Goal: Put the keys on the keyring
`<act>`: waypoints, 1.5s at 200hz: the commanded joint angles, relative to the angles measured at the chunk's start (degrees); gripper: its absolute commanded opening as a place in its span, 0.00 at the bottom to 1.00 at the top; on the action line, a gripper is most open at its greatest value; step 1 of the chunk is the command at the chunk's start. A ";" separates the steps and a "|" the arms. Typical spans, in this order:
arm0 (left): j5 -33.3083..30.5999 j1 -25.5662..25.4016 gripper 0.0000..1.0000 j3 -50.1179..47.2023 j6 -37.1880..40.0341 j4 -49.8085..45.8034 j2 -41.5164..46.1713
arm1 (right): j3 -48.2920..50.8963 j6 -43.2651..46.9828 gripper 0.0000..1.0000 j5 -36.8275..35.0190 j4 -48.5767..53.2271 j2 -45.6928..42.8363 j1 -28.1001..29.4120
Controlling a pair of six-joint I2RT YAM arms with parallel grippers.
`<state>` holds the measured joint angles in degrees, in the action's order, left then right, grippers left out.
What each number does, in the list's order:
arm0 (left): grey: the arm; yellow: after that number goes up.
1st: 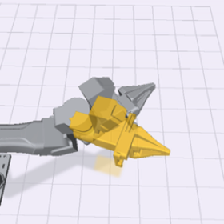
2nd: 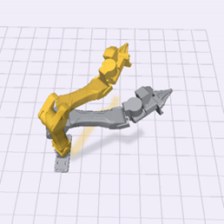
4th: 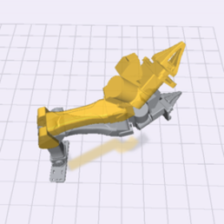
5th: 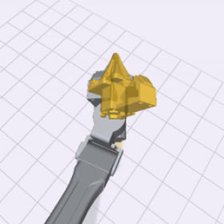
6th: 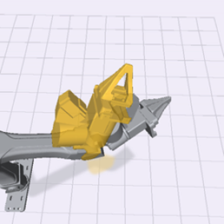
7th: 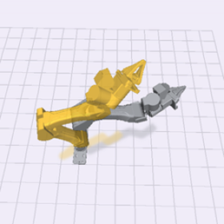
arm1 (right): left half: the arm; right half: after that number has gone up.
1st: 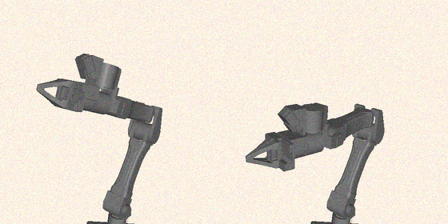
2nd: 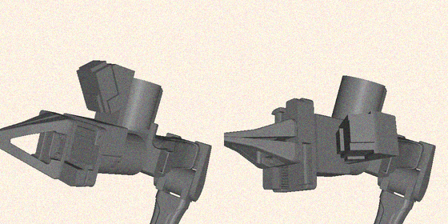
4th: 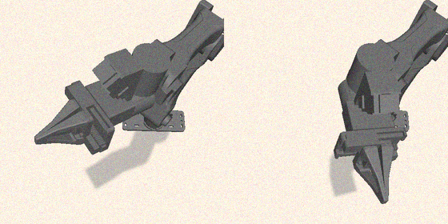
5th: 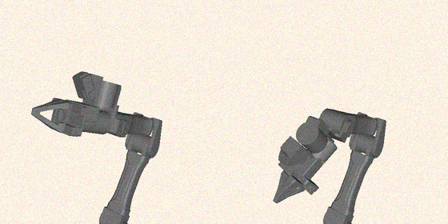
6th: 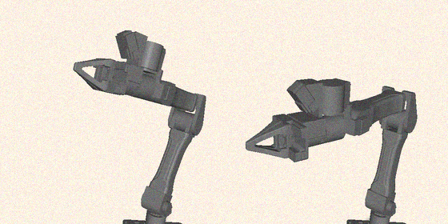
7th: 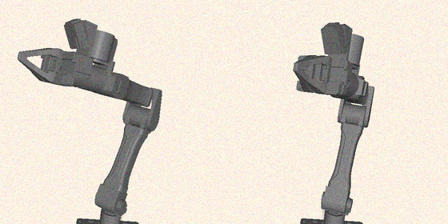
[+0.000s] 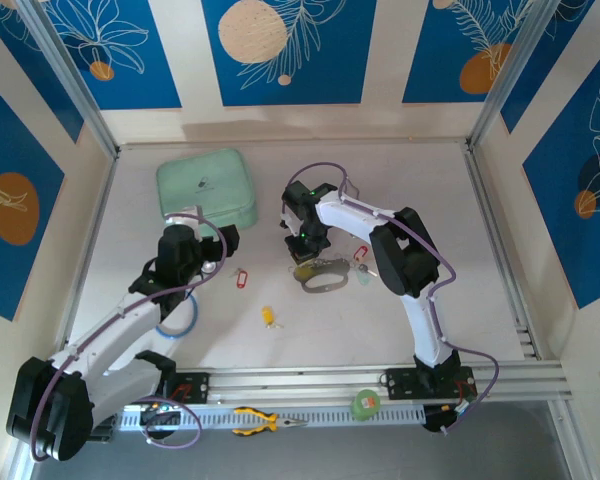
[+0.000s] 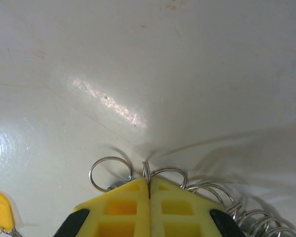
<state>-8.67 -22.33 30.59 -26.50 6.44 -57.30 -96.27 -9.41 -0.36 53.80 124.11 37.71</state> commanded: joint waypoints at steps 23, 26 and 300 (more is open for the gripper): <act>-1.07 -0.38 0.97 -0.66 0.97 0.07 0.99 | -1.52 0.38 0.14 1.84 1.77 2.36 0.25; -1.11 -0.35 0.97 -0.64 1.00 0.00 1.11 | -1.55 0.32 0.14 1.85 1.80 2.38 0.27; 49.39 -1.87 0.43 4.65 46.81 4.21 -6.16 | 32.96 32.55 0.00 28.44 -31.22 -38.13 -3.22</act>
<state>28.25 -23.00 33.30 10.81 11.46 -60.66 -65.63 15.97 20.86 25.98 90.24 35.09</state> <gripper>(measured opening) 0.432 0.054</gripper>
